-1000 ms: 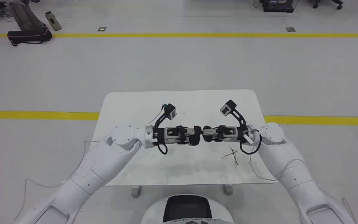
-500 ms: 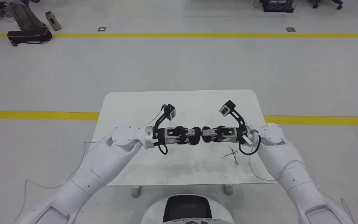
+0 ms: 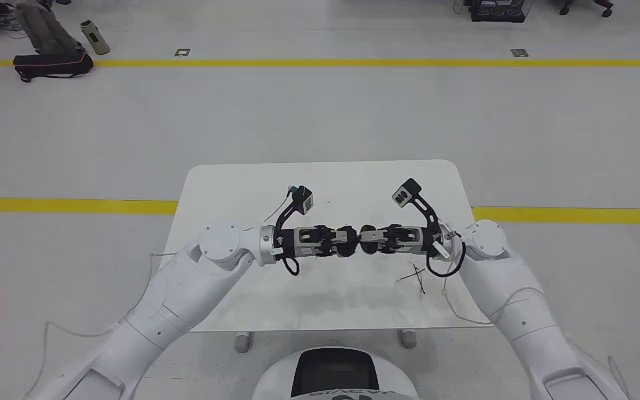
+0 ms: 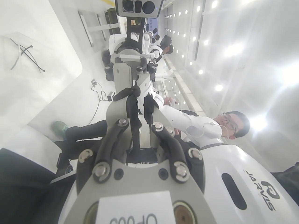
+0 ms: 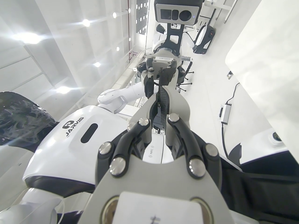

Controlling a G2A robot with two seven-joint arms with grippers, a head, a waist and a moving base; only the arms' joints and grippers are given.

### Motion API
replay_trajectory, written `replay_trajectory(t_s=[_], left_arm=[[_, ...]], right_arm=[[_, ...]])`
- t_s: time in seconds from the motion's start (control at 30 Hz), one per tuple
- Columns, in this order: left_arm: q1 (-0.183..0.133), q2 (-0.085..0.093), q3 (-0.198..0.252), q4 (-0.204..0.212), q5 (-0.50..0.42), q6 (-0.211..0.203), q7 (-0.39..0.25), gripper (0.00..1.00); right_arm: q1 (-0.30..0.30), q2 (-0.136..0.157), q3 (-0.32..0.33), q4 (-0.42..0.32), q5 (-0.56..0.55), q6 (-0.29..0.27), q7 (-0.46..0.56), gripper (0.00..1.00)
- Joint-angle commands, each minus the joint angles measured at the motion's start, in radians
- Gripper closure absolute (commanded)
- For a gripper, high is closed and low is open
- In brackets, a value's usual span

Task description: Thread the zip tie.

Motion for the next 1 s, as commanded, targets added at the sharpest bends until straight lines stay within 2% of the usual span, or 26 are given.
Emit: replay_trajectory(t_s=[0.0, 0.4, 0.47, 0.63, 0.67, 0.7, 0.73, 0.97], left_arm=[[0.0, 0.0, -0.001, 0.001, 0.001, 0.001, 0.0, 0.92], [0.003, -0.002, -0.004, 0.0, 0.003, 0.004, -0.003, 0.93], [0.003, -0.002, -0.005, 0.0, 0.004, 0.004, -0.004, 1.0], [0.006, -0.002, -0.007, 0.0, 0.009, 0.004, -0.007, 1.0], [0.007, -0.002, -0.007, 0.0, 0.01, 0.004, -0.008, 1.0], [0.008, -0.002, -0.008, -0.001, 0.011, 0.003, -0.008, 1.0], [0.008, -0.001, -0.009, -0.001, 0.012, 0.003, -0.008, 1.0], [0.016, 0.003, -0.022, -0.009, 0.027, 0.005, -0.007, 1.0]], right_arm=[[-0.002, -0.003, 0.002, -0.002, -0.001, 0.0, 0.0, 1.0], [-0.008, -0.013, 0.01, -0.012, -0.011, 0.0, 0.0, 1.0], [-0.009, -0.014, 0.012, -0.012, -0.013, 0.0, 0.0, 1.0], [-0.011, -0.016, 0.014, -0.015, -0.017, 0.0, 0.0, 1.0], [-0.012, -0.016, 0.013, -0.016, -0.018, 0.0, 0.0, 0.89], [-0.013, -0.016, 0.014, -0.016, -0.016, 0.0, 0.0, 0.62], [-0.014, -0.016, 0.015, -0.016, -0.014, 0.0, 0.0, 0.0], [-0.031, -0.01, 0.078, -0.022, -0.007, 0.0, 0.0, 0.0]])
